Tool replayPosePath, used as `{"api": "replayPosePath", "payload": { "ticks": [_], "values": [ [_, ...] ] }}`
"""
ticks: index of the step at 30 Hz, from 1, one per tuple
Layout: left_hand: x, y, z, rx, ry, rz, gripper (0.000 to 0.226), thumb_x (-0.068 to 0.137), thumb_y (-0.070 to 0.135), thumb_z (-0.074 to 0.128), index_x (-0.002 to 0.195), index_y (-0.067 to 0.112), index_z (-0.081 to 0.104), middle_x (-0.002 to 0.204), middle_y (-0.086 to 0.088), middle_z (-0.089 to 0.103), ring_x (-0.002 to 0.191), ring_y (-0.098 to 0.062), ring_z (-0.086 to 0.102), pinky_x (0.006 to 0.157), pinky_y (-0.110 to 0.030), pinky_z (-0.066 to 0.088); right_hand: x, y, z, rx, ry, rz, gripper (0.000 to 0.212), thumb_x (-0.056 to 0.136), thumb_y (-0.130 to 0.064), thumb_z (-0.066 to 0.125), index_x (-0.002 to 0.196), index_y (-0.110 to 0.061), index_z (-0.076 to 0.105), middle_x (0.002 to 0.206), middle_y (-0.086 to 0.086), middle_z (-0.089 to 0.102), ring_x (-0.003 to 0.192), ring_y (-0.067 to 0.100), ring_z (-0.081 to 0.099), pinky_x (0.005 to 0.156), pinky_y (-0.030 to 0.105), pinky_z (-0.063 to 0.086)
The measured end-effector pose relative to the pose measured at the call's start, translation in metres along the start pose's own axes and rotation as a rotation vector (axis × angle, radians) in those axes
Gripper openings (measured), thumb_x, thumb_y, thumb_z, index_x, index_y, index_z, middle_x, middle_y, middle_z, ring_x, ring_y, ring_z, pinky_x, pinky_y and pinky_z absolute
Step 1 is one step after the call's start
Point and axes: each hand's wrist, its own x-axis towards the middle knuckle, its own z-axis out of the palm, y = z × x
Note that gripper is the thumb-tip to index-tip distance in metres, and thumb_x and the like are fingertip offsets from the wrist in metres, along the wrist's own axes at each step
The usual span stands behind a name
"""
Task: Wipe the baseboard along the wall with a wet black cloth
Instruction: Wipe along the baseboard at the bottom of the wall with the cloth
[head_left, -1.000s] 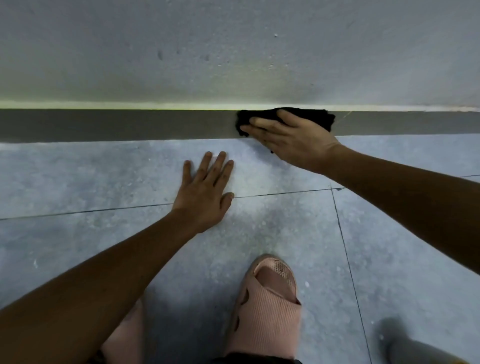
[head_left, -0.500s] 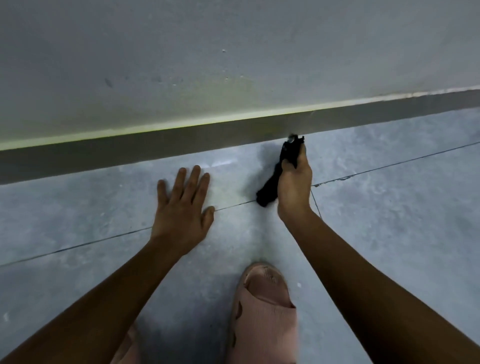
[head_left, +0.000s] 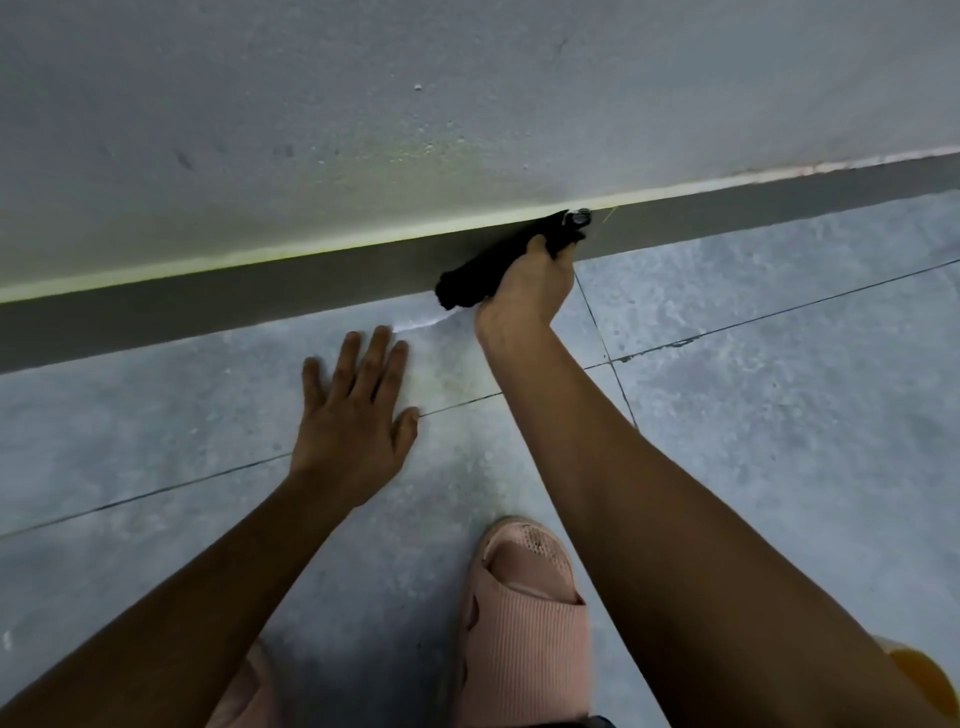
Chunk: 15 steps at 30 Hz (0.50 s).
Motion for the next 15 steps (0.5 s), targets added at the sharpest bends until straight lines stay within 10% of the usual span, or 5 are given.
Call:
{"api": "replayPosePath", "payload": {
  "ticks": [11, 15],
  "values": [
    [0.001, -0.002, 0.004, -0.013, 0.019, 0.008, 0.072, 0.088, 0.052, 0.009, 0.150, 0.015, 0.009, 0.159, -0.011, 0.007, 0.145, -0.032, 0.004, 0.112, -0.057, 0.008, -0.003, -0.004, 0.002, -0.197, -0.054, 0.124, 0.036, 0.095, -0.001, 0.040, 0.129, 0.000, 0.051, 0.099, 0.007, 0.058, 0.091, 0.022, 0.054, 0.080, 0.031, 0.045],
    [0.000, -0.001, 0.002, -0.010, 0.000, 0.000, 0.073, 0.087, 0.052, 0.004, 0.150, 0.014, 0.005, 0.159, -0.010, 0.002, 0.145, -0.031, -0.001, 0.113, -0.056, 0.004, 0.014, -0.014, -0.007, -0.224, 0.011, -0.019, 0.043, 0.097, -0.005, 0.038, 0.139, -0.010, 0.045, 0.122, 0.011, 0.059, 0.104, 0.026, 0.057, 0.094, 0.039, 0.048]
  ]
}}
